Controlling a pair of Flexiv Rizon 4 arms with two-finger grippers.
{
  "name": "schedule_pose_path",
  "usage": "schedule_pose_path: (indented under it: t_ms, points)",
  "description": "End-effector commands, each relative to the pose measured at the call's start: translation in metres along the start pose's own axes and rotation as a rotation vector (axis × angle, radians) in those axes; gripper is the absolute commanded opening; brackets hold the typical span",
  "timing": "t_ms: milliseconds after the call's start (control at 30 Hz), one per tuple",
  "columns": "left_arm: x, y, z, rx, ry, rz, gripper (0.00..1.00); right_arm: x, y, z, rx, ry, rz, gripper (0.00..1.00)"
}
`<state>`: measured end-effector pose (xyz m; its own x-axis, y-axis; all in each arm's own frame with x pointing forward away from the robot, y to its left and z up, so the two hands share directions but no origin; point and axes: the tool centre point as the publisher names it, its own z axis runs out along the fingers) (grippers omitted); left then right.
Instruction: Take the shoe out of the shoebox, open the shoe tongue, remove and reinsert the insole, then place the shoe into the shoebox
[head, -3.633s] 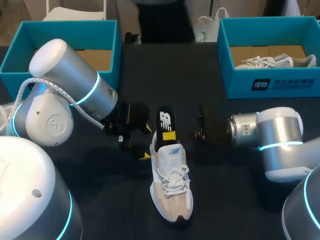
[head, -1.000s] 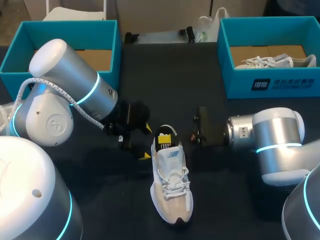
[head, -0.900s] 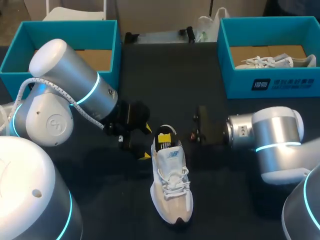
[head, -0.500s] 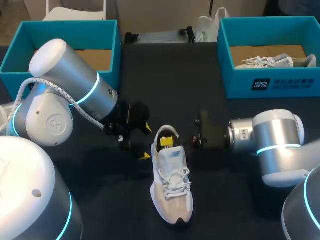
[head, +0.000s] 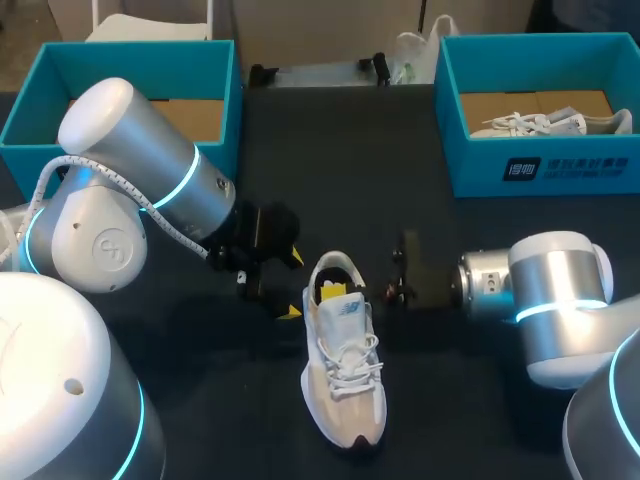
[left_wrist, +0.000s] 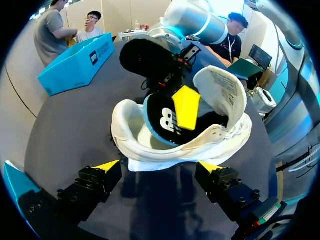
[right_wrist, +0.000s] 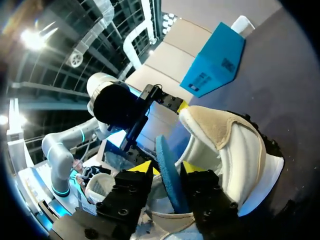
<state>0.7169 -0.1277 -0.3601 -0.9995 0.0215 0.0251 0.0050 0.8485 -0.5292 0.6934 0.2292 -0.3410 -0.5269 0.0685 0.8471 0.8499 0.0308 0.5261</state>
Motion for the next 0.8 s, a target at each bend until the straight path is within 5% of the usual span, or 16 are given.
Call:
schedule_pose_path:
  t_ms: [33, 400, 433, 500, 800]
  points:
    - [0.0, 0.0, 0.001, 0.0, 0.001, 0.001, 1.0, 0.005, 0.006, 0.0, 0.013, -0.01, -0.017, 0.46]
    - [0.0, 0.0, 0.001, 0.0, 0.001, 0.001, 1.0, 0.003, 0.023, 0.001, 0.026, -0.009, -0.063, 0.38]
    - [0.0, 0.0, 0.001, 0.0, 0.001, 0.001, 1.0, 0.001, 0.023, 0.001, 0.024, -0.008, -0.063, 0.32]
    - [0.0, 0.0, 0.001, 0.0, 0.001, 0.001, 1.0, -0.001, 0.024, 0.001, 0.023, -0.007, -0.059, 0.0]
    - [0.0, 0.0, 0.001, 0.0, 0.001, 0.001, 1.0, -0.014, -0.001, 0.0, 0.023, -0.02, 0.014, 0.0]
